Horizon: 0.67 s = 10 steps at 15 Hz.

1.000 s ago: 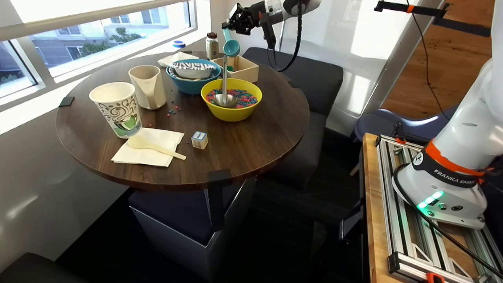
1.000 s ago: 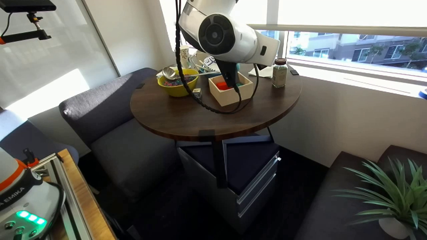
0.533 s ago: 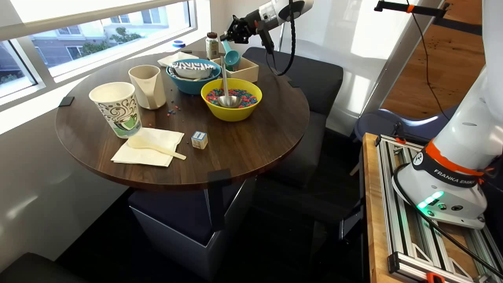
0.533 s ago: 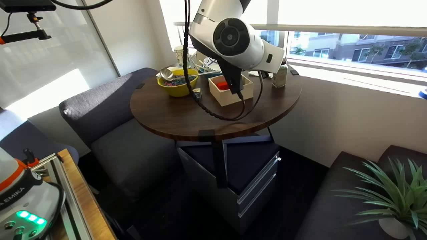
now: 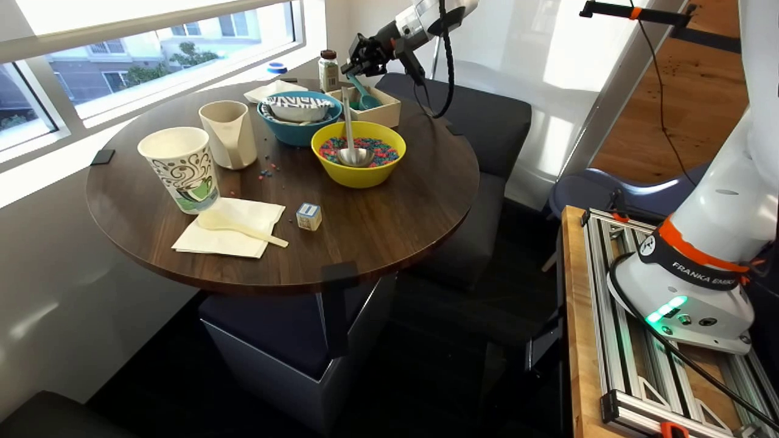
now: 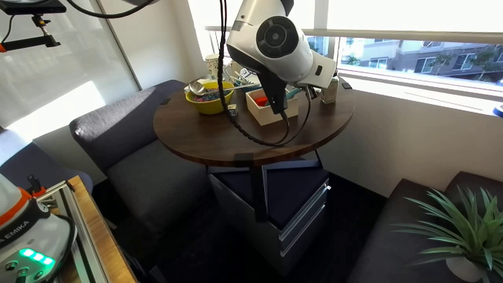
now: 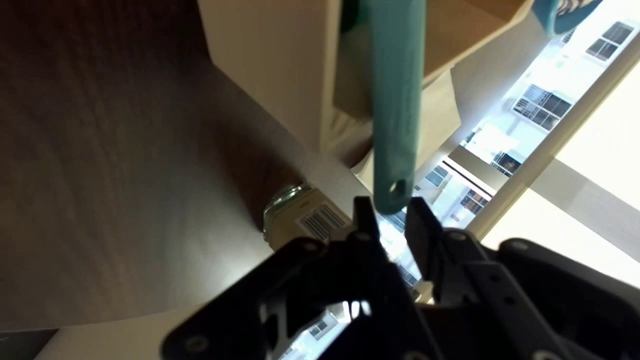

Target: Use the scooper to put some of the cereal into the white bowl

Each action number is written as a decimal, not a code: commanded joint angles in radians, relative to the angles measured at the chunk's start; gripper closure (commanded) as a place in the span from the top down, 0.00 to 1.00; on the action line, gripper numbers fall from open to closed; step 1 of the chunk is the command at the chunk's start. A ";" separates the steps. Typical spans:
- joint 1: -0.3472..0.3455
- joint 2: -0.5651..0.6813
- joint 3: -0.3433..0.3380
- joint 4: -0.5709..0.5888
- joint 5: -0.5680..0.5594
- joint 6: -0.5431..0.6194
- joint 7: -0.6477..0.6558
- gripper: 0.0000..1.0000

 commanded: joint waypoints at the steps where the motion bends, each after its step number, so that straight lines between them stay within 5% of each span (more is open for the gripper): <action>1: -0.020 -0.012 0.037 0.000 -0.055 0.041 0.033 0.57; 6: -0.025 -0.119 0.067 -0.063 -0.038 0.022 -0.008 0.94; 10: 0.002 -0.247 0.064 -0.133 -0.107 0.032 -0.005 1.00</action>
